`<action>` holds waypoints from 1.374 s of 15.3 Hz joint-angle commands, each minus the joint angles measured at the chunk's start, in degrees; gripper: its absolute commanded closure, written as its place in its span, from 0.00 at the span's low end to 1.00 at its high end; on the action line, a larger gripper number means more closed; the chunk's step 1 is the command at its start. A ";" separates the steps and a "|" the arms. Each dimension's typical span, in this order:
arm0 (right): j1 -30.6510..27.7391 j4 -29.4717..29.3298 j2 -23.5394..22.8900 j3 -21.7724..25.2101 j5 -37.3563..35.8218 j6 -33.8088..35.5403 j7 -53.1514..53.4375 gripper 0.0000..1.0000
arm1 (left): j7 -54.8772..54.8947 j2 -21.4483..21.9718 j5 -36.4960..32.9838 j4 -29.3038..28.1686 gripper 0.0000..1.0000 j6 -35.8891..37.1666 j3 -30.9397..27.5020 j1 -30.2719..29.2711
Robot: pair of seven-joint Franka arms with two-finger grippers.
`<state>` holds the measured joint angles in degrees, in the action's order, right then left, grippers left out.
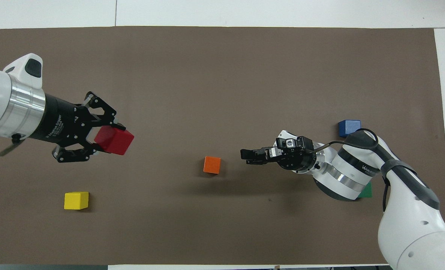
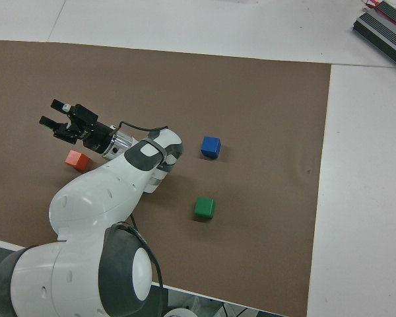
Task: Transfer red block to right arm and stack on blue block
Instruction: 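Lift the red cube with the left gripper while the right gripper approaches, then bring the red cube to the right gripper and close the right gripper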
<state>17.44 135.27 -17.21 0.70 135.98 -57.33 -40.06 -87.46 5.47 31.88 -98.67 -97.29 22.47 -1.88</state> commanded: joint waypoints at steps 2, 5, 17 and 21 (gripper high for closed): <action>2.60 0.18 -2.29 -0.34 4.38 0.38 0.42 0.00 | -24.10 -0.46 1.52 -0.82 1.00 -13.07 7.49 1.34; 4.00 -0.27 -2.57 -0.34 4.73 -0.41 -0.37 0.00 | -31.36 -0.02 1.52 -1.87 1.00 -14.93 7.59 6.44; 5.85 -0.62 -2.48 -0.52 5.96 -2.07 -3.79 0.51 | -37.08 5.70 1.60 -13.04 1.00 -23.03 7.59 9.61; 5.94 -0.44 -2.39 -0.52 5.17 -2.96 -6.61 1.00 | -39.01 5.70 1.60 -12.95 1.00 -22.50 7.50 9.26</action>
<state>23.10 134.84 -19.60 0.29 140.83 -58.95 -44.50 -125.32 9.20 32.34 -110.03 -119.80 30.47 7.56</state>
